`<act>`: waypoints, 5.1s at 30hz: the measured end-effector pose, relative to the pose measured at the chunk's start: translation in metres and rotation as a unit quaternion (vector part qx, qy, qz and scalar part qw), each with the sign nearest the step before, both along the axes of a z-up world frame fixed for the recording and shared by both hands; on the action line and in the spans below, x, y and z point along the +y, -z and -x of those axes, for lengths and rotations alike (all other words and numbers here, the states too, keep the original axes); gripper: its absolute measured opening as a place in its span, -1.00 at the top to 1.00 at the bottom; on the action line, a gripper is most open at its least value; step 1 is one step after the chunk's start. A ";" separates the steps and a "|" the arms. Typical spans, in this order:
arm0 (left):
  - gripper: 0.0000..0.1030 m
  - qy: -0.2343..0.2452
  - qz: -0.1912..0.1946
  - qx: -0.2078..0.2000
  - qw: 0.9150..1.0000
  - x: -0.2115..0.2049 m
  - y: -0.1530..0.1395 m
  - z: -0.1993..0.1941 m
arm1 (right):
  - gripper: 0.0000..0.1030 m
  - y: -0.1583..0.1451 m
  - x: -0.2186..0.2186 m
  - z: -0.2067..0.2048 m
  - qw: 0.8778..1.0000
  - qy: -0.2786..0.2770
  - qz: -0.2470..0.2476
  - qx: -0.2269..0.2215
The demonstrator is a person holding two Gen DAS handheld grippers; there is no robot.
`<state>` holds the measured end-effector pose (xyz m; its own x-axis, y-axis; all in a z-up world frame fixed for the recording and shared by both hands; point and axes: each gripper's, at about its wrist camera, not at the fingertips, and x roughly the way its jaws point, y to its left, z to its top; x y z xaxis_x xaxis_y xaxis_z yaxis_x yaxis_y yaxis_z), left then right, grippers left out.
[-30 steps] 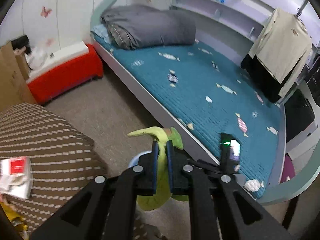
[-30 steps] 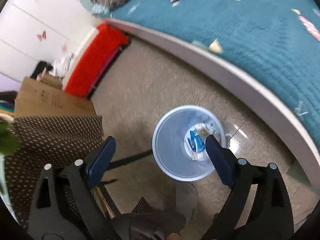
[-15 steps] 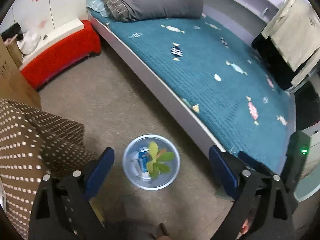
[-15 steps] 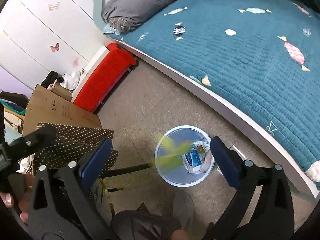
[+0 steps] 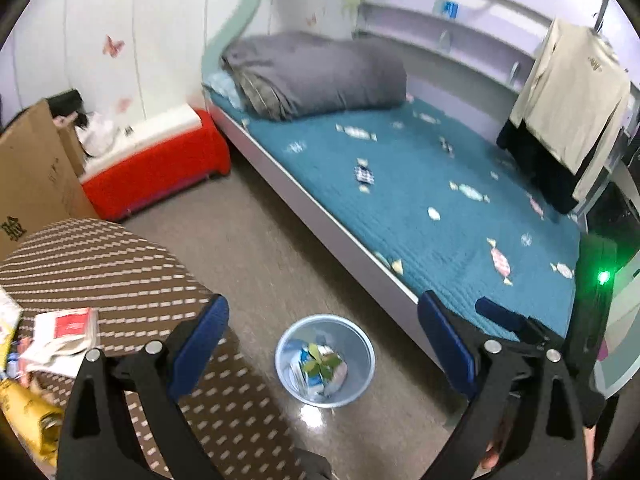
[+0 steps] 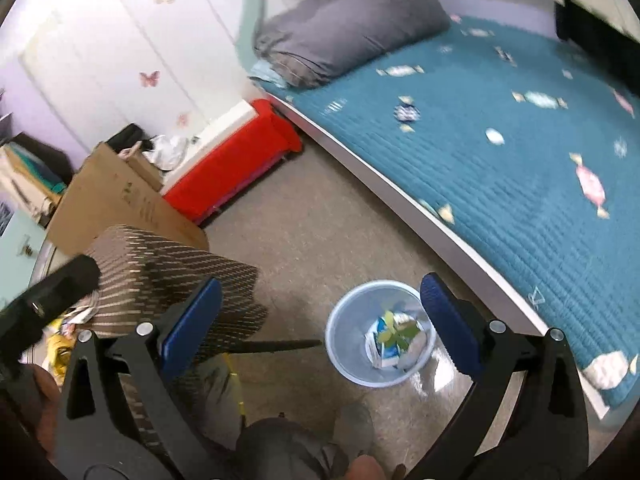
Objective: Collect trash
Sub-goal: 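Move both open tools back over the table, then grasp the yellow plastic bag with the right tool while the left tool grasps the newspaper, then carry the bag and newspaper to the wastebasket and open both tools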
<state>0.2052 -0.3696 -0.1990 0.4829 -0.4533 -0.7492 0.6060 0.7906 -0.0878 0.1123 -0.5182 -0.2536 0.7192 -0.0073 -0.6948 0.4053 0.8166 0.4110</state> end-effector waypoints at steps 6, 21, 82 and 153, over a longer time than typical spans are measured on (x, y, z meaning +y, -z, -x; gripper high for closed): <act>-0.81 -0.029 0.024 -0.031 0.999 0.055 -0.031 0.022 | -0.88 -0.049 0.050 -0.001 0.998 -0.043 0.026 -0.032; -0.82 -0.164 0.063 -0.073 0.982 0.243 -0.054 0.060 | -0.88 -0.093 0.203 -0.033 0.971 -0.220 0.081 -0.045; 0.13 -0.272 0.072 -0.005 0.960 0.408 0.016 0.040 | -0.28 -0.029 0.351 -0.094 0.887 -0.447 0.112 0.009; 0.47 0.060 -0.059 0.123 0.989 -0.072 0.076 -0.061 | -0.81 0.102 -0.073 0.003 0.993 0.047 -0.095 0.043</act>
<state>0.2659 -0.4413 -0.2753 0.2280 -0.3982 -0.8885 0.6686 0.7274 -0.1544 0.1097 -0.5914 -0.3554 0.6588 0.0665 -0.7494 0.5161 0.6848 0.5145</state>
